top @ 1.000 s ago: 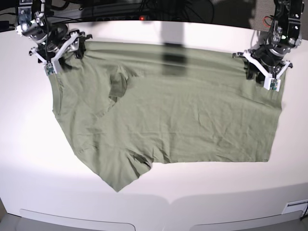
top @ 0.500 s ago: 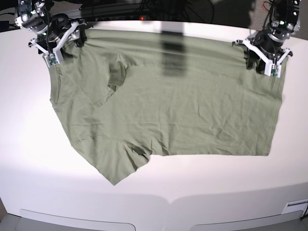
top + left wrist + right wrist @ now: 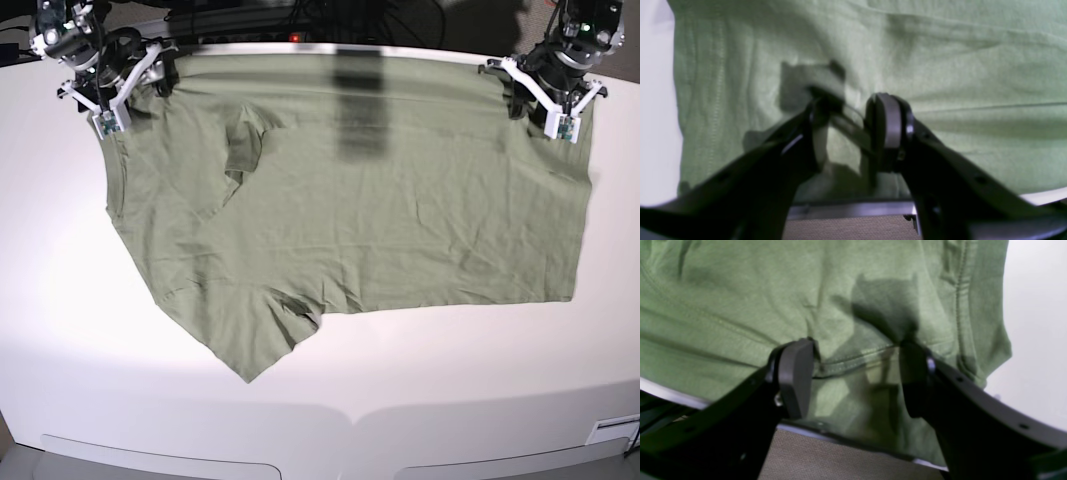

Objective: Fold the T-shirt properly
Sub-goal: 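Drag the folded edge back toward the robot with both grippers, then release the folded edge and raise both grippers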

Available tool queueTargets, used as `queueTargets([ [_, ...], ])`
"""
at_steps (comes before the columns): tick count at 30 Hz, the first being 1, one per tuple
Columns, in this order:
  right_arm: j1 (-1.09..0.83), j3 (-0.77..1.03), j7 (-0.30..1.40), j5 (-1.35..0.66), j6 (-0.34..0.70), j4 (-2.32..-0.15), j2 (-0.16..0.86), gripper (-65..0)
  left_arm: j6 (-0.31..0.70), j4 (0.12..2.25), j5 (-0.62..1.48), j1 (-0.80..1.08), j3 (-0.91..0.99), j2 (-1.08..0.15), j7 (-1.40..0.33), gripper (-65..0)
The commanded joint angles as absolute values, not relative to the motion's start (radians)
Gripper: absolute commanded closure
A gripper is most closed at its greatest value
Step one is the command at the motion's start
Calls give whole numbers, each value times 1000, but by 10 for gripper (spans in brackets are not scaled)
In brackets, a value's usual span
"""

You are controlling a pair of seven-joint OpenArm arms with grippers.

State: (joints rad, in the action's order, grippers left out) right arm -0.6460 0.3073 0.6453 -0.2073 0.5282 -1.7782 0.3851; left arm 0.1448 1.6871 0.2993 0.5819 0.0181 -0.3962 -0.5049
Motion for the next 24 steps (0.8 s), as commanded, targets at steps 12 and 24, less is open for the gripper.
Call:
queueTargets([
  [12, -607, 316, 678, -161, 479, -1883, 396, -395, 146, 1651, 209, 625, 1, -393, -604, -230],
  [24, -525, 316, 681, -210, 479, -1883, 396, -395, 146, 1652, 210, 561, 1, -393, -595, -230],
])
